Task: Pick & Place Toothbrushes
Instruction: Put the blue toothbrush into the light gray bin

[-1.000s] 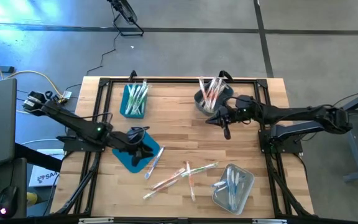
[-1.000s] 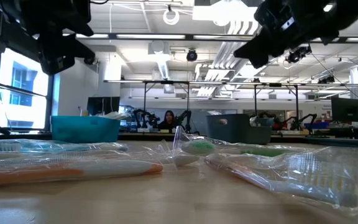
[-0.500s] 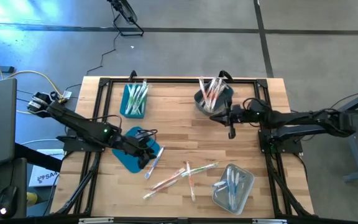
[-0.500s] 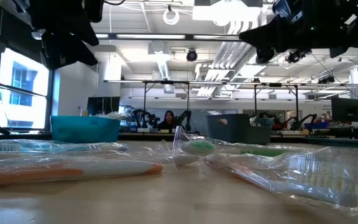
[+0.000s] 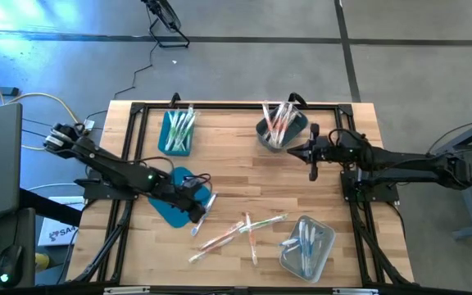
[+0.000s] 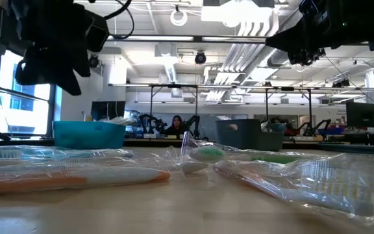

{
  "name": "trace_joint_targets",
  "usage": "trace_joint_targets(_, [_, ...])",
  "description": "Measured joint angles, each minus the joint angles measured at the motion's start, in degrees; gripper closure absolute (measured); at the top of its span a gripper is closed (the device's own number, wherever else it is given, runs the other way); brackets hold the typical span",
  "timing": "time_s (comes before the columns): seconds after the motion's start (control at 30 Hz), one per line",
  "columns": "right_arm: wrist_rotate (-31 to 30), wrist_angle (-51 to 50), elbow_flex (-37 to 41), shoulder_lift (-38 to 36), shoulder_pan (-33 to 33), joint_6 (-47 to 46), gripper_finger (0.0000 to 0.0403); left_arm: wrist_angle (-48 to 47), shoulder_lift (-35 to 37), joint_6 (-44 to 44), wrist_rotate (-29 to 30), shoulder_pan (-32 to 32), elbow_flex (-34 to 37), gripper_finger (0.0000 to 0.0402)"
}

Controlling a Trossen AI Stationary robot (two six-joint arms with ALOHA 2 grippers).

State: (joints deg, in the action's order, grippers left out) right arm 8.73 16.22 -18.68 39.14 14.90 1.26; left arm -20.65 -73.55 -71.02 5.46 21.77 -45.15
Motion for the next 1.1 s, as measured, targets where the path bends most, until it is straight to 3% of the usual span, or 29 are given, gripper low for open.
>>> trace_joint_targets(0.37, [0.1,0.0,0.0,0.2,0.0,0.3,0.0401,-19.8,-9.1,0.2,-0.2,0.0,-16.6,0.0245])
trace_joint_targets(0.83, [0.2,-0.7,0.0,0.2,0.0,0.0,0.0401,-19.1,-12.5,-1.1,1.2,0.0,-17.4,0.0245])
trace_joint_targets(1.0, [0.2,-1.0,0.0,0.2,0.0,0.0,0.0401,-19.3,-14.5,-0.5,-0.1,0.0,-17.3,0.0245])
trace_joint_targets(1.1, [0.2,-1.0,0.0,0.2,0.0,0.0,0.0401,-19.0,-16.4,-1.1,-3.8,0.0,-17.4,0.0245])
